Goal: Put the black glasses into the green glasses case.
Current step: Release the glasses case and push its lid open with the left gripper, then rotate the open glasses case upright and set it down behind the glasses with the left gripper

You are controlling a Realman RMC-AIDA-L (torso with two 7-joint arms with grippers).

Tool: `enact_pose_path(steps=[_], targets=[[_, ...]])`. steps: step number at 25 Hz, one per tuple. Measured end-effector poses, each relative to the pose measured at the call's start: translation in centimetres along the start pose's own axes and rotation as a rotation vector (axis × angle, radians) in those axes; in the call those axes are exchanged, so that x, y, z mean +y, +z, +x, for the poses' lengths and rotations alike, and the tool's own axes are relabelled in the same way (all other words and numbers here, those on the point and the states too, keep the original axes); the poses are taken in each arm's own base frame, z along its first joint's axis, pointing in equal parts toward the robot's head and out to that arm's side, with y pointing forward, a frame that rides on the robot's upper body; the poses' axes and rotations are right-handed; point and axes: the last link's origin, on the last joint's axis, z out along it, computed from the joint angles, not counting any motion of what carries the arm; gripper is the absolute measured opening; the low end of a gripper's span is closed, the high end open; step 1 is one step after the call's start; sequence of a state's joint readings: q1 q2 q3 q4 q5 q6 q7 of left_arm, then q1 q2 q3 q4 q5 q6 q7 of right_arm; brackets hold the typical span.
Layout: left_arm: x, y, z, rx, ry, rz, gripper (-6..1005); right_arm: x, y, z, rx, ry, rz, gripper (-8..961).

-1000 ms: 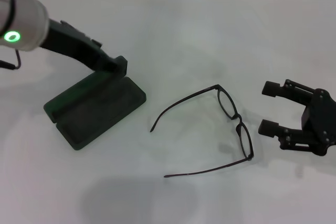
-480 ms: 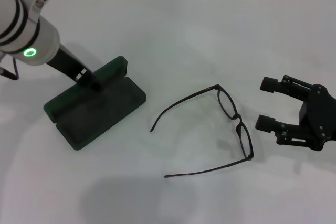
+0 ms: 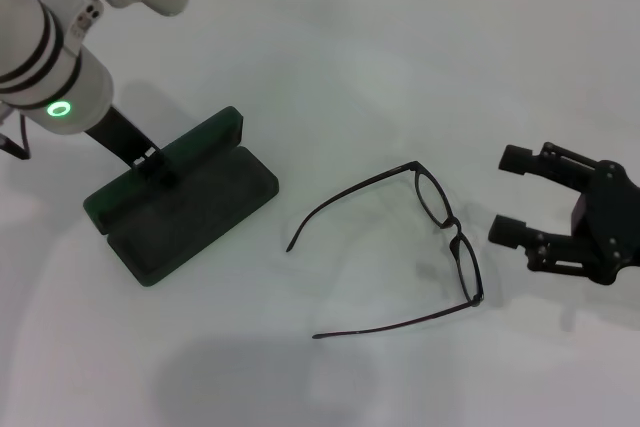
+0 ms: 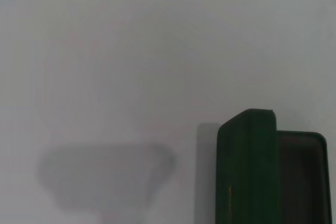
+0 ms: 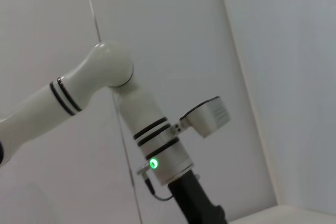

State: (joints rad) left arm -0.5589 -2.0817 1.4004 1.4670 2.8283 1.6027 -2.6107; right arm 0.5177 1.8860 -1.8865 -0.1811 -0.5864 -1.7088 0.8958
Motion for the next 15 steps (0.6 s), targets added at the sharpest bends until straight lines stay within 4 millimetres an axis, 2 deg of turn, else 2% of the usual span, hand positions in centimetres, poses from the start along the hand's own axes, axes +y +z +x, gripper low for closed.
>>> enact_pose_path(steps=[2,10,13,15], targets=[[0.2,0.0,0.1,0.003,0.007,-0.006,589,0.1,-0.1,0.0,-0.011,0.000,0.009,860],[0.3,0.0,0.1,0.005,0.004,-0.011,402,0.4,-0.4,0.4,-0.017,0.005,0.019,859],[0.4,-0.6,0.5,0.045,0.009,-0.013,332,0.7,-0.4,0.4,-0.020,0.009,0.005,859],[0.6,-1.3,1.1,0.087,0.016,-0.025,250,1.1,-0.4,0.3,-0.026,0.013,-0.024,858]])
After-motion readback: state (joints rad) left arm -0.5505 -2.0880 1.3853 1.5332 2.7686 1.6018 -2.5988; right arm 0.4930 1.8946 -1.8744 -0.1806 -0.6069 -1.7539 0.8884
